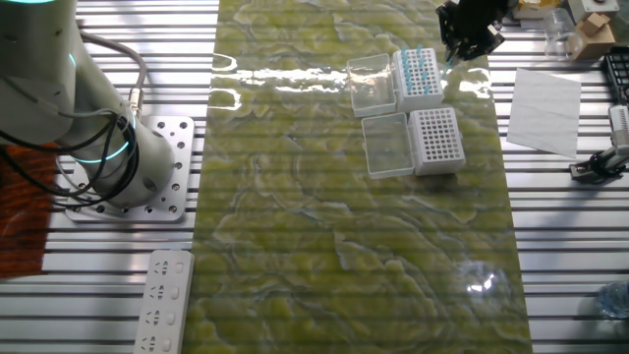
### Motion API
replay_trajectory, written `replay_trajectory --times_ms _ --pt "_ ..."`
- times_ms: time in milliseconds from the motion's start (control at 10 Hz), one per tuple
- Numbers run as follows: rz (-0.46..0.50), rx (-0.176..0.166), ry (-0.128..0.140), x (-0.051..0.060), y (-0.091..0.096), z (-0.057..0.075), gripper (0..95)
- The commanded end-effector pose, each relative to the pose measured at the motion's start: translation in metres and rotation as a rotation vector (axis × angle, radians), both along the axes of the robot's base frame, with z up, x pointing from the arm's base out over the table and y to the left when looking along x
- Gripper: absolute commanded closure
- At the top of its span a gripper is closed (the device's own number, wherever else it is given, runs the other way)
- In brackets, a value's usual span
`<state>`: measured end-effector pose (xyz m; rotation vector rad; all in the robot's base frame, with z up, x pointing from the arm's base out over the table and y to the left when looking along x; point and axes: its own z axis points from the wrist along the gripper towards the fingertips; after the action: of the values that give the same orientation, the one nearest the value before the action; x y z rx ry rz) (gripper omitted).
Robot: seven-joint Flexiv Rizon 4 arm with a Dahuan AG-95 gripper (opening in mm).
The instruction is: Transfer all medium pipette tips from one holder to another
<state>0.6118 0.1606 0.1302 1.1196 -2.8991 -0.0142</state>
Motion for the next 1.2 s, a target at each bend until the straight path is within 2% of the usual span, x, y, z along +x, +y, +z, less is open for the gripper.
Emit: replay_trajectory --times_ms 100,1200 --pt "0.002 -0.003 0.000 -0.0012 -0.0013 -0.0010 95.0" --pt "-0.003 0.001 -0.017 -0.0074 -0.0018 -0.0105 95.0"
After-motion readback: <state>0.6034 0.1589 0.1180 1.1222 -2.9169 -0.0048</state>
